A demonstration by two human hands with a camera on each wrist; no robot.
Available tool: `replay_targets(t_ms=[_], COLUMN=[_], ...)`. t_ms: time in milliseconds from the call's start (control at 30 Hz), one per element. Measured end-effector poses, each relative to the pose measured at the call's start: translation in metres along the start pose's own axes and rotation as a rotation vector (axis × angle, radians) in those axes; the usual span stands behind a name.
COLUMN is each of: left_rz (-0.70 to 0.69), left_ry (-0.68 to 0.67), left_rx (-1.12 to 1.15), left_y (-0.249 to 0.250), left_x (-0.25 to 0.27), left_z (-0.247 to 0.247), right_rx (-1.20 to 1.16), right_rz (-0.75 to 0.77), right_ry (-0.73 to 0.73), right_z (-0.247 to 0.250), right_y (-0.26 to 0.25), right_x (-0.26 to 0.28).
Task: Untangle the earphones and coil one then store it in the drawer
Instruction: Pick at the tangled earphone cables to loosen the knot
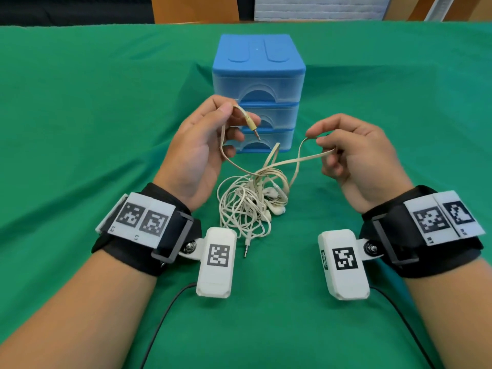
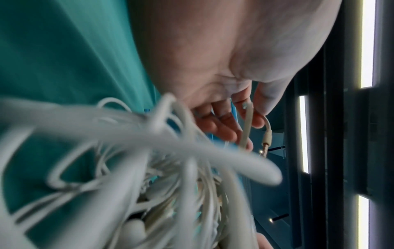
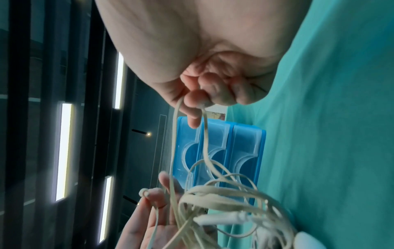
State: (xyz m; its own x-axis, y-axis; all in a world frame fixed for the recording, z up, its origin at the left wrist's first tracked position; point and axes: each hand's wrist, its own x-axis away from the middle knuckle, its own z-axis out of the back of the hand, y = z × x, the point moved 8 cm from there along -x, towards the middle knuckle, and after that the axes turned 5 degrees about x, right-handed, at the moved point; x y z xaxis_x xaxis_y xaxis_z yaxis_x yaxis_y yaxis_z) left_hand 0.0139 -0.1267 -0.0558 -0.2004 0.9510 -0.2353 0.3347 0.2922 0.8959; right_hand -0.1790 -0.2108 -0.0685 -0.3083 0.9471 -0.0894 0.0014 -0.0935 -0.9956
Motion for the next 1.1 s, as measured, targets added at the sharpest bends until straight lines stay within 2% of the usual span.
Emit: replay_targets(t_ms=[267,367,467,567,667,800,900,1000,1100], left_rz=[-0.012,0.008,0.075,0.129,0.121,0.119,0.112,0.099,0.079], left_ry=[0.013,-0.026,-0.139,-0.196,-0.217,-0.242,-0.255,-0.262,-0.317], left_rx=[0.010,0.037,0.009,-0.141,-0.307,-0.393,-0.412,-0.423,-0.453], left_y=[0.006,0.008,0.006,-0.001,-0.005,-0.008,-0.008,-0.007,-0.009], left_x=[-0.001,0.001,0.005,0.007,0.008,0.010,0.009,0.010,0.010], left_z=[0.007,0.005,-0.004,-0.010,-0.011,-0.012,-0.012,-0.012,-0.015], right_rx=[-0.070,-0.166,-0.179,-0.106,0.088,0.206,0.252,0.325,0.391], right_rz=[0.012,0.037,0.063,0.074,0.121,0.158,0.117,0.009,-0.036], right_ry=[0.073,-0.010,-0.071,-0.102,-0.132,-0.181,-0.267,-0.395,-0.464], right_z=[0.013,0.006,0.000,-0.003,-0.005,-0.008,-0.018,-0.032,-0.042], right_y=[-0.003,-0.006,-0.010,-0.010,-0.009,-0.009,-0.006,0.008,0.014], right_x=[-0.002,0.000,0.001,0.001,0.002,0.003,0.005,0.012,0.018])
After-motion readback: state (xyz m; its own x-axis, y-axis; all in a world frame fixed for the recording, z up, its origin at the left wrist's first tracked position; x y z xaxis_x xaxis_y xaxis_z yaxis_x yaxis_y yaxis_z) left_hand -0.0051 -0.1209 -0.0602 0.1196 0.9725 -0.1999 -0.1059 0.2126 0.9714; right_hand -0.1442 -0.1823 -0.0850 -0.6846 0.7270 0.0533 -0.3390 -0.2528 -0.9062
